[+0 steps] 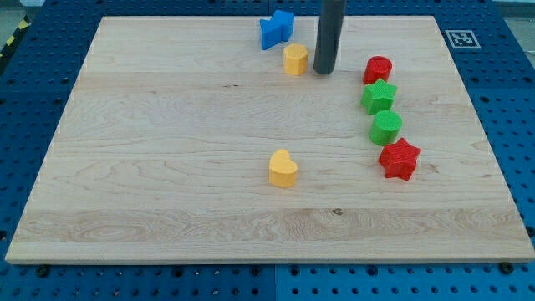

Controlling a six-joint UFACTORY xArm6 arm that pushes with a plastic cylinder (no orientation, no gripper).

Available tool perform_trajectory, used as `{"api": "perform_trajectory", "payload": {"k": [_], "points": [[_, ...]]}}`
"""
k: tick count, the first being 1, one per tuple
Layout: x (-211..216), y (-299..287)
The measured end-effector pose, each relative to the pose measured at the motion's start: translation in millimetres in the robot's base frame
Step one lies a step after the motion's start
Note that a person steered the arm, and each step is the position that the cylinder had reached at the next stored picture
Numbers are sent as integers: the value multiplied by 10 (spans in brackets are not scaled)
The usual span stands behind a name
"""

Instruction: Push the yellow hexagon towards the bottom of the blue cube

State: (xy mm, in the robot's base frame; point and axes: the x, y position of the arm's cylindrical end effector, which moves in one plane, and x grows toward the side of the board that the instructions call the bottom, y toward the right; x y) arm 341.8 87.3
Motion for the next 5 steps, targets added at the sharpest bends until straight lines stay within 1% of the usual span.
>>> {"api": "perform_trajectory", "payload": {"k": [1,3,5], "points": [[65,-40],[-142,-511],[-329,-760]]}}
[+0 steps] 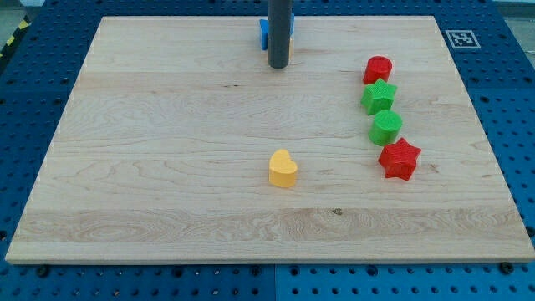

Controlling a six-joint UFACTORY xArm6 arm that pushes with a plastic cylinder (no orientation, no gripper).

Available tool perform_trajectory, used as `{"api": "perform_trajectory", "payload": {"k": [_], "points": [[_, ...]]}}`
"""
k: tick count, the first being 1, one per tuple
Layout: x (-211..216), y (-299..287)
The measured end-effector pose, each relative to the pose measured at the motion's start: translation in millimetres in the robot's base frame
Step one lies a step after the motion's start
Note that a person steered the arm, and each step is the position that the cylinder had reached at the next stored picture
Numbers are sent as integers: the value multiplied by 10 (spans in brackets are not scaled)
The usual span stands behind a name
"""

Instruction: Push the yellow hexagon towards the bottom of the blue cube

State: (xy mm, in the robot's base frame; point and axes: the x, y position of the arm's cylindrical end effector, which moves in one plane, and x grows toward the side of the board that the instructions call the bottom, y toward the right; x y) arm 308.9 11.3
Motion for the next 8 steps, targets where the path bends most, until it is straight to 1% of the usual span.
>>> {"api": "perform_trajectory", "payload": {"k": [1,4,5,6,7,8], "points": [[-4,0],[-261,0],[7,109],[46,461],[47,1005],[42,1750]]}}
